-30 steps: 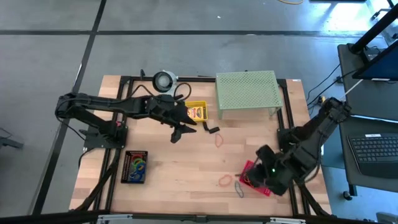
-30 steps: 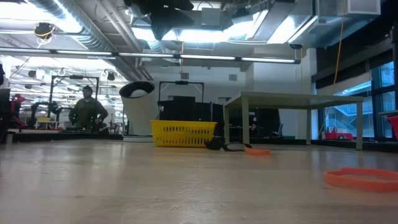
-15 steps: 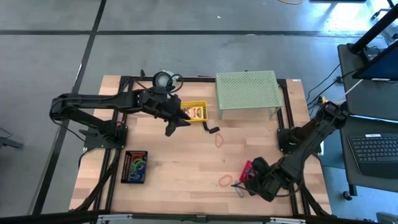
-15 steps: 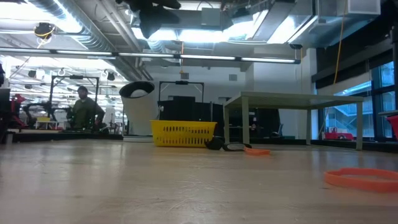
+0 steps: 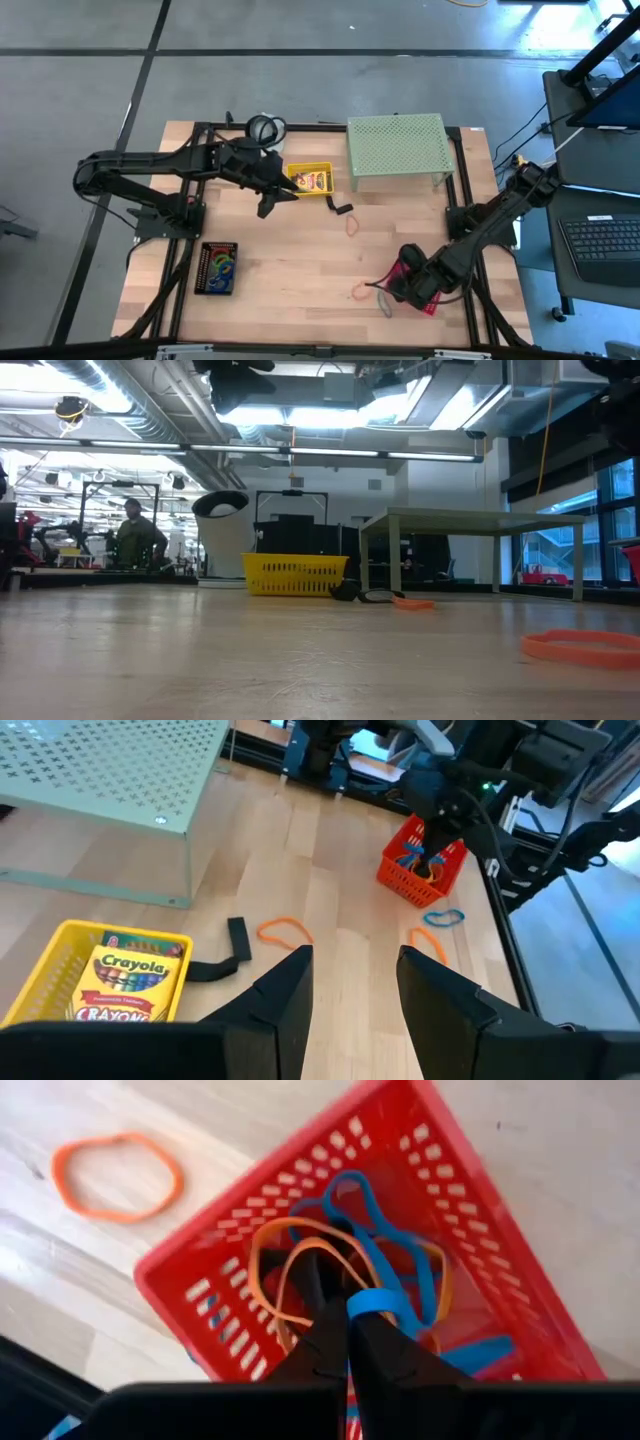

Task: Pick & Place Office Desk Supplies
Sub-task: Put the blue rubber band into the red bin

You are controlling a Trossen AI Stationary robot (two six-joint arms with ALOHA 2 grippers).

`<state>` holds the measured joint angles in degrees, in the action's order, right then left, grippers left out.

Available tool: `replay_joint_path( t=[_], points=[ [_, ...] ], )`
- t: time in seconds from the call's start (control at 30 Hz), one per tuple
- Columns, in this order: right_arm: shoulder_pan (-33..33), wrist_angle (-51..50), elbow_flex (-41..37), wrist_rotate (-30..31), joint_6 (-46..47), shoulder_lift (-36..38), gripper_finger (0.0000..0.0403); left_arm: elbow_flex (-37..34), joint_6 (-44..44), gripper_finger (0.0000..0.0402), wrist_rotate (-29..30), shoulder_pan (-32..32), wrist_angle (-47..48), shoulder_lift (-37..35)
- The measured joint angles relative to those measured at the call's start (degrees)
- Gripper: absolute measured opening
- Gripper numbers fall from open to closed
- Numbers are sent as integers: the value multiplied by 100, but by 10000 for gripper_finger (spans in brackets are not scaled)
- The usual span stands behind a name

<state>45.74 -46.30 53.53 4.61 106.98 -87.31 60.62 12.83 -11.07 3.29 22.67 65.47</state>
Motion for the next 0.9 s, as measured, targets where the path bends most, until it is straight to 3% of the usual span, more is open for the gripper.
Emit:
replay_joint_path(
  t=[0.37,0.6,0.77,0.9],
  points=[
    [-214,177,-6,15,-424,2,19,0,67,141,1,61,78,-2],
    [-238,177,19,-790,-718,32,121,0,-1,141,-8,63,275,-2],
    [-231,15,276,-386,-715,153,198,0,-3,141,-9,63,361,-2],
    [-241,-445,442,-372,-719,166,223,0,-8,141,-9,61,426,-2]
  ],
)
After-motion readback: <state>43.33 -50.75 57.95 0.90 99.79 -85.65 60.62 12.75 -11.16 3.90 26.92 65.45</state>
